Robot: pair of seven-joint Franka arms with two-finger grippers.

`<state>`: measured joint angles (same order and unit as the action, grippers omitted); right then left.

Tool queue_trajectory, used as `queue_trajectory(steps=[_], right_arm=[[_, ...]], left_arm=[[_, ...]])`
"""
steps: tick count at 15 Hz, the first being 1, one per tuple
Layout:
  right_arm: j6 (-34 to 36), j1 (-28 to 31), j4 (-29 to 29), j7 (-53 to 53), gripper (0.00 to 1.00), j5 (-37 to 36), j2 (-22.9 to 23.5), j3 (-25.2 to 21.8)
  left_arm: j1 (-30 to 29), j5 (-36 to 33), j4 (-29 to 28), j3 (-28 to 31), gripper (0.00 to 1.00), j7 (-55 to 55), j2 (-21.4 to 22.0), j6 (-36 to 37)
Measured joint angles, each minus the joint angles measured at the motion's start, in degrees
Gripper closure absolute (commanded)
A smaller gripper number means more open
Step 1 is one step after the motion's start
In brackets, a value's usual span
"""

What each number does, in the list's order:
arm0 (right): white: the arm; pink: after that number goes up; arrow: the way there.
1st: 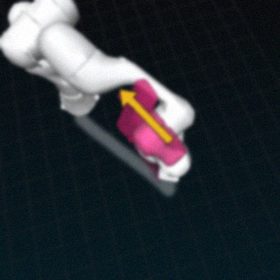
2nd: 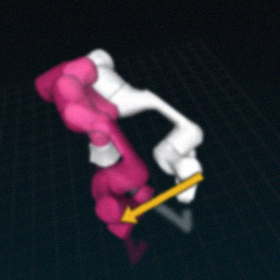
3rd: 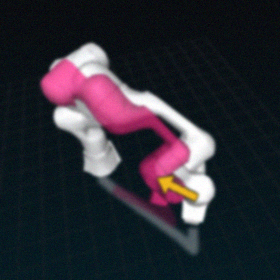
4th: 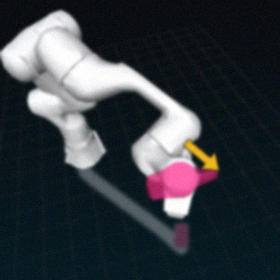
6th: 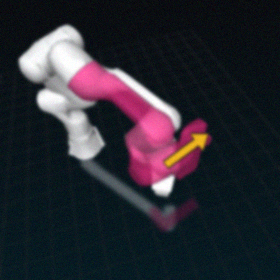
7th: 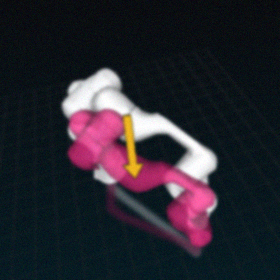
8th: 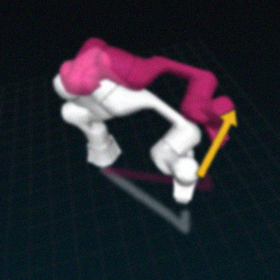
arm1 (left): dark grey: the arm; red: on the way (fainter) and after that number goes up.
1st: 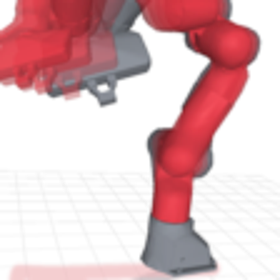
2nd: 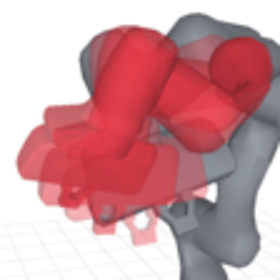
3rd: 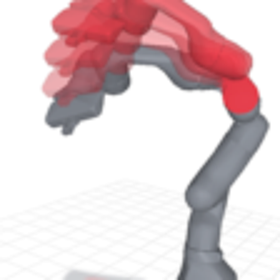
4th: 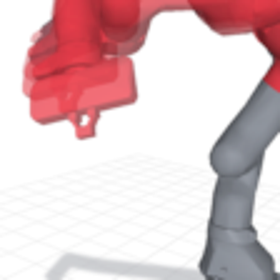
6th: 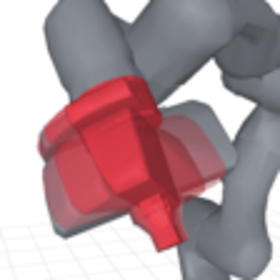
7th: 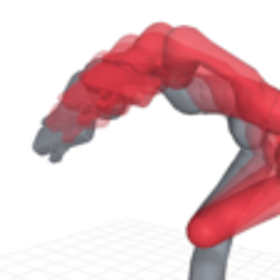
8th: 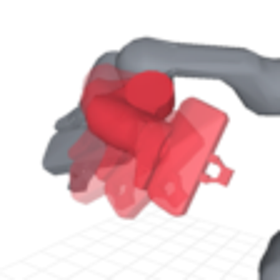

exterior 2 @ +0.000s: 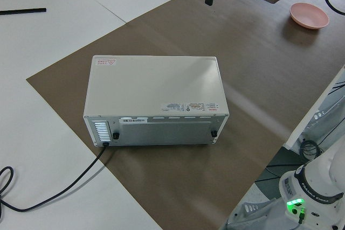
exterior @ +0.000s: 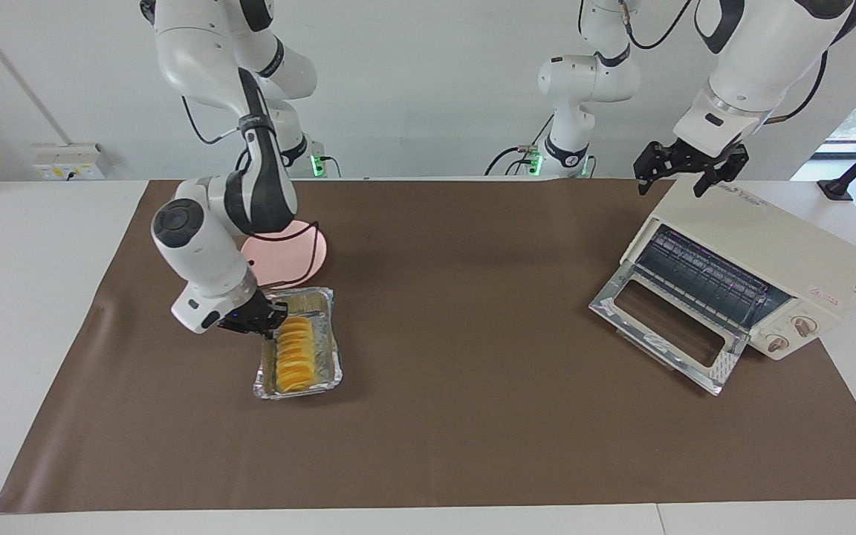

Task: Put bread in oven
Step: 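Grasp the foil tray with the right gripper and slide it toward the oven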

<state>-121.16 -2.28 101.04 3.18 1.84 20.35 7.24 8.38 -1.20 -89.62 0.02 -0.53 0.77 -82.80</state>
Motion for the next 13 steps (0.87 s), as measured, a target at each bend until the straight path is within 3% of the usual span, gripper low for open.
queue_trajectory(steps=[8,13], right_arm=[[0.5,-15.5,-3.1,17.7,1.0,5.2,-0.2,0.2],[-5.4,-23.3,-3.1,27.3,1.0,5.7,3.7,0.2]], left_arm=[[0.0,0.0,0.0,0.0,0.0,0.0,0.0,0.0],[0.0,0.0,0.0,0.0,0.0,0.0,0.0,0.0]])
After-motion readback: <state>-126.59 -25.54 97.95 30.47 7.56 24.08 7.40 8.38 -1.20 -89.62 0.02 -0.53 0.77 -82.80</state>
